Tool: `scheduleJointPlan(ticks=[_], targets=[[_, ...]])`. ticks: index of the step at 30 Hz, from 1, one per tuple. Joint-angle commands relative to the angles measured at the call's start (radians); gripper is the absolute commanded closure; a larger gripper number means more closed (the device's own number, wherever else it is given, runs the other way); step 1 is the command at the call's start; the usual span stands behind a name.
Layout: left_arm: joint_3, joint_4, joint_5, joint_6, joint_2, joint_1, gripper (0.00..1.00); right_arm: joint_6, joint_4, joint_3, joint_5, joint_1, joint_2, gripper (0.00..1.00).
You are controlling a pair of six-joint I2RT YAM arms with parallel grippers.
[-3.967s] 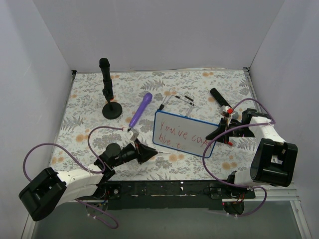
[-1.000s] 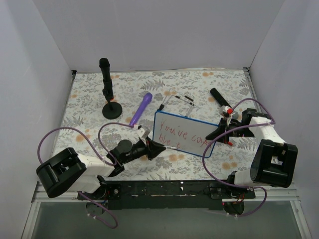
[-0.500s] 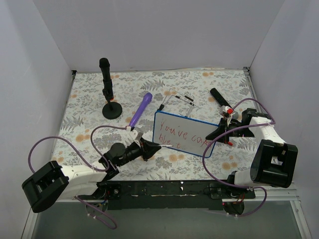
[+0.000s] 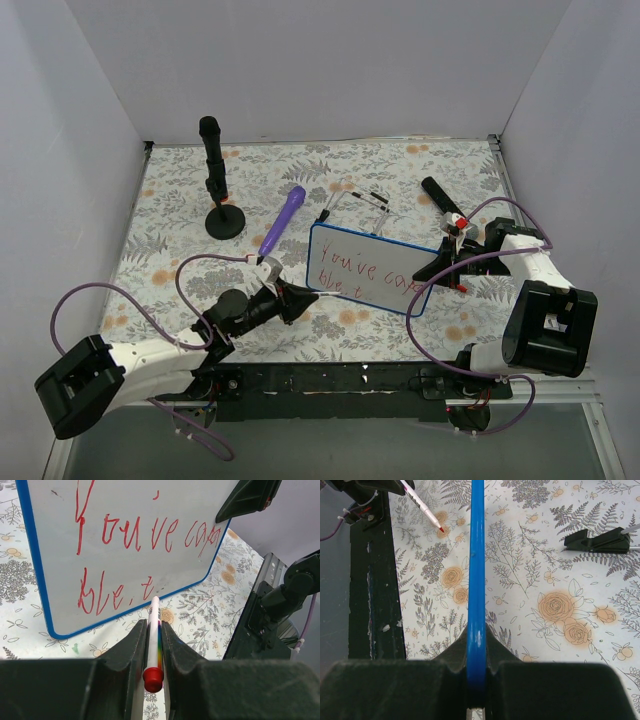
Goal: Write a sentence on the whiteboard
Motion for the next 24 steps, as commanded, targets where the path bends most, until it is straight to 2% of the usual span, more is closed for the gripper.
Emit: scheduleJointPlan(ticks=[1, 11, 24], targets=[[-0.004, -0.013, -0.015, 0.001, -0.028, -0.005, 1.00, -0.011, 0.000, -0.004, 0.085, 0.005, -0.021, 0.99], [0.011, 0.050, 0.048, 0.024, 0.057, -0.005, 1.00, -0.011, 0.000, -0.004, 0.083, 0.005, -0.022, 0.99], [0.033, 0.165, 0.052, 0.040, 0.195, -0.005, 1.00, -0.012, -0.002, -0.001, 0.082, 0.005, -0.022, 0.99]])
